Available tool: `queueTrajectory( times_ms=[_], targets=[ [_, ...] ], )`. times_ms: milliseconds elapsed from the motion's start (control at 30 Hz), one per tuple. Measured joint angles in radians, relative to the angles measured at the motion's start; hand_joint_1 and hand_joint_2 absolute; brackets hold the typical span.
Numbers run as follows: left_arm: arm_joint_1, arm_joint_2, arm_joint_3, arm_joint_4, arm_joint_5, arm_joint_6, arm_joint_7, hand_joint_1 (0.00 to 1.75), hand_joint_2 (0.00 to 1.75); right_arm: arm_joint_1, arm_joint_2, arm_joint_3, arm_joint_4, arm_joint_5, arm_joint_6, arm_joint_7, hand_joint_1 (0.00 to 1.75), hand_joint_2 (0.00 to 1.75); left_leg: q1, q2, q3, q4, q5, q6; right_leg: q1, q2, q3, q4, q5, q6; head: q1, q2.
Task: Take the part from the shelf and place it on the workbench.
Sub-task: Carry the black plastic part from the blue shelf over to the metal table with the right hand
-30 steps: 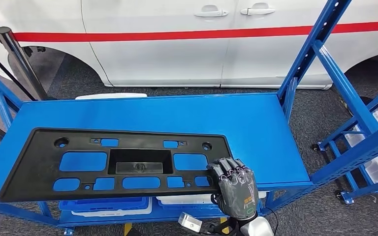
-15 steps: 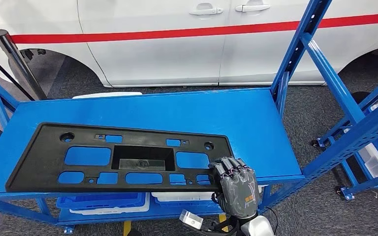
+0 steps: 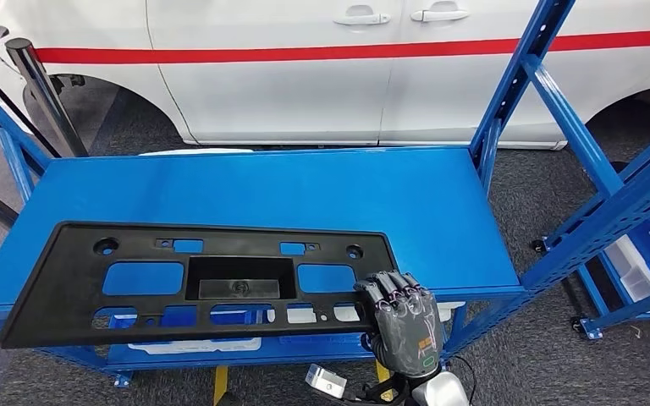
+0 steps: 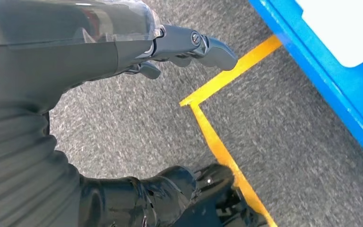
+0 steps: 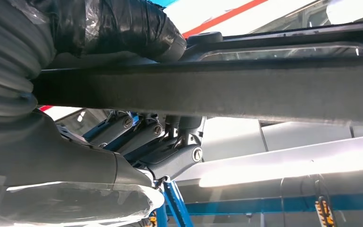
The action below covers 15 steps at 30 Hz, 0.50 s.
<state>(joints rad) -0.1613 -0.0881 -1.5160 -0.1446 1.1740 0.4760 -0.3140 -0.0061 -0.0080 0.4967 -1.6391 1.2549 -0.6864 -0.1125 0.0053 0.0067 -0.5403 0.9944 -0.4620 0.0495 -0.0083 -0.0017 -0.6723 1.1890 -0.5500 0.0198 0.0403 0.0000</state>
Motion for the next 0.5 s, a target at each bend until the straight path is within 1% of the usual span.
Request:
queueTrajectory(
  times_ms=[33, 67, 100, 133, 167, 200, 233, 267, 300, 333, 367, 400, 433, 467, 500],
  targets=[
    [0.0, 0.0, 0.0, 0.0, 0.0, 0.0, 0.0, 0.0, 1.75, 0.0, 0.0, 0.0, 0.001, 0.0, 0.0, 0.0, 1.75, 1.75, 0.0, 0.001, -0.009, 0.002, 0.005, 0.0, -0.002, 0.0, -0.023, 0.063, -0.033, 0.004, 0.0, 0.0],
    [0.001, -0.001, 0.0, 0.0, 0.0, 0.0, 0.0, 0.0, 1.75, 0.0, 0.0, 0.0, 0.002, -0.001, 0.0, 0.0, 1.75, 1.75, 0.0, 0.001, -0.018, 0.005, 0.009, -0.001, -0.004, 0.0, -0.035, 0.108, -0.05, 0.007, 0.0, 0.0],
    [0.002, -0.001, 0.0, 0.0, 0.0, 0.0, 0.0, 0.0, 1.75, 0.0, 0.0, 0.0, 0.004, -0.001, 0.0, 0.0, 1.75, 1.75, 0.0, 0.001, -0.027, 0.009, 0.012, -0.002, -0.006, 0.0, -0.03, 0.118, -0.048, 0.01, 0.0, 0.0],
    [0.001, -0.001, 0.0, 0.0, 0.0, 0.0, 0.0, 0.0, 1.75, 0.0, 0.0, 0.0, 0.006, -0.002, 0.0, 0.0, 1.75, 1.75, 0.001, 0.001, -0.034, 0.014, 0.014, -0.004, -0.008, 0.0, -0.006, 0.088, -0.029, 0.012, 0.0, 0.0],
    [0.001, -0.001, 0.0, 0.0, 0.0, 0.0, 0.0, 0.0, 1.75, -0.001, 0.0, 0.0, 0.007, -0.002, 0.0, -0.001, 1.75, 1.75, 0.001, 0.001, -0.041, 0.021, 0.015, -0.005, -0.01, 0.0, 0.034, 0.027, -0.001, 0.012, 0.0, 0.0],
    [0.001, -0.001, 0.0, 0.0, 0.0, 0.0, 0.0, 0.0, 1.75, -0.002, 0.0, 0.0, 0.008, -0.002, 0.0, -0.001, 1.75, 1.75, 0.001, 0.0, -0.047, 0.029, 0.015, -0.008, -0.011, 0.0, 0.074, -0.039, 0.017, 0.01, 0.0, 0.0],
    [0.0, -0.001, 0.0, 0.0, 0.0, 0.0, 0.0, 0.0, 1.75, -0.004, 0.0, 0.0, 0.008, -0.002, 0.0, -0.002, 1.75, 1.75, -0.001, 0.0, -0.053, 0.036, 0.015, -0.012, -0.01, 0.0, 0.102, -0.092, 0.032, 0.004, 0.0, 0.0],
    [0.0, -0.002, 0.0, 0.0, 0.0, 0.0, 0.0, 0.0, 1.75, -0.005, 0.0, 0.0, 0.008, -0.002, 0.0, -0.003, 1.75, 1.75, -0.002, 0.0, -0.058, 0.042, 0.017, -0.018, -0.009, 0.001, 0.118, -0.125, 0.039, -0.002, -0.001, 0.0],
    [-0.001, -0.002, 0.0, 0.0, 0.0, 0.0, 0.0, 0.0, 1.75, -0.006, 0.0, 0.0, 0.008, -0.002, 0.0, -0.003, 1.75, 1.75, -0.004, 0.0, -0.062, 0.044, 0.02, -0.025, -0.006, 0.002, 0.119, -0.135, 0.039, -0.009, -0.001, 0.0],
    [-0.001, -0.002, 0.0, 0.0, 0.0, 0.0, 0.001, 0.0, 1.75, -0.006, 0.0, 0.0, 0.008, -0.003, 0.0, -0.003, 1.75, 1.75, -0.004, 0.0, -0.065, 0.045, 0.024, -0.032, -0.003, 0.003, 0.115, -0.136, 0.045, -0.016, -0.001, 0.0],
    [0.0, -0.001, 0.0, 0.0, 0.0, 0.0, 0.001, 0.0, 1.75, -0.007, 0.0, 0.0, 0.008, -0.003, 0.0, -0.003, 1.75, 1.75, -0.002, -0.001, -0.067, 0.045, 0.026, -0.038, -0.004, 0.002, 0.112, -0.137, 0.051, -0.024, -0.001, 0.0],
    [0.0, -0.001, 0.0, 0.0, 0.0, 0.0, 0.002, 0.0, 1.75, -0.008, 0.0, 0.0, 0.008, -0.003, 0.0, -0.003, 1.75, 1.75, 0.0, -0.001, -0.071, 0.051, 0.017, -0.045, -0.005, 0.001, 0.108, -0.14, 0.058, -0.032, -0.001, 0.0],
    [0.0, -0.001, 0.0, 0.0, 0.0, 0.0, 0.003, 0.0, 1.75, -0.009, 0.001, 0.0, 0.008, -0.003, 0.0, -0.003, 1.75, 1.75, 0.002, -0.002, -0.081, 0.073, -0.004, -0.05, -0.007, -0.001, 0.103, -0.143, 0.066, -0.04, -0.001, 0.0],
    [0.0, -0.001, -0.001, 0.0, 0.0, 0.0, 0.003, 0.0, 1.75, -0.01, 0.002, 0.0, 0.008, -0.003, 0.0, -0.003, 1.75, 1.75, 0.004, -0.003, -0.097, 0.114, -0.04, -0.056, -0.009, -0.002, 0.096, -0.146, 0.074, -0.046, -0.002, 0.0],
    [0.0, -0.001, -0.001, 0.0, 0.0, 0.0, 0.003, 0.0, 1.75, -0.011, 0.003, 0.0, 0.008, -0.003, 0.0, -0.003, 1.75, 1.75, 0.005, -0.003, -0.118, 0.171, -0.083, -0.06, -0.008, -0.003, 0.087, -0.145, 0.081, -0.05, -0.003, 0.0]
  ],
)
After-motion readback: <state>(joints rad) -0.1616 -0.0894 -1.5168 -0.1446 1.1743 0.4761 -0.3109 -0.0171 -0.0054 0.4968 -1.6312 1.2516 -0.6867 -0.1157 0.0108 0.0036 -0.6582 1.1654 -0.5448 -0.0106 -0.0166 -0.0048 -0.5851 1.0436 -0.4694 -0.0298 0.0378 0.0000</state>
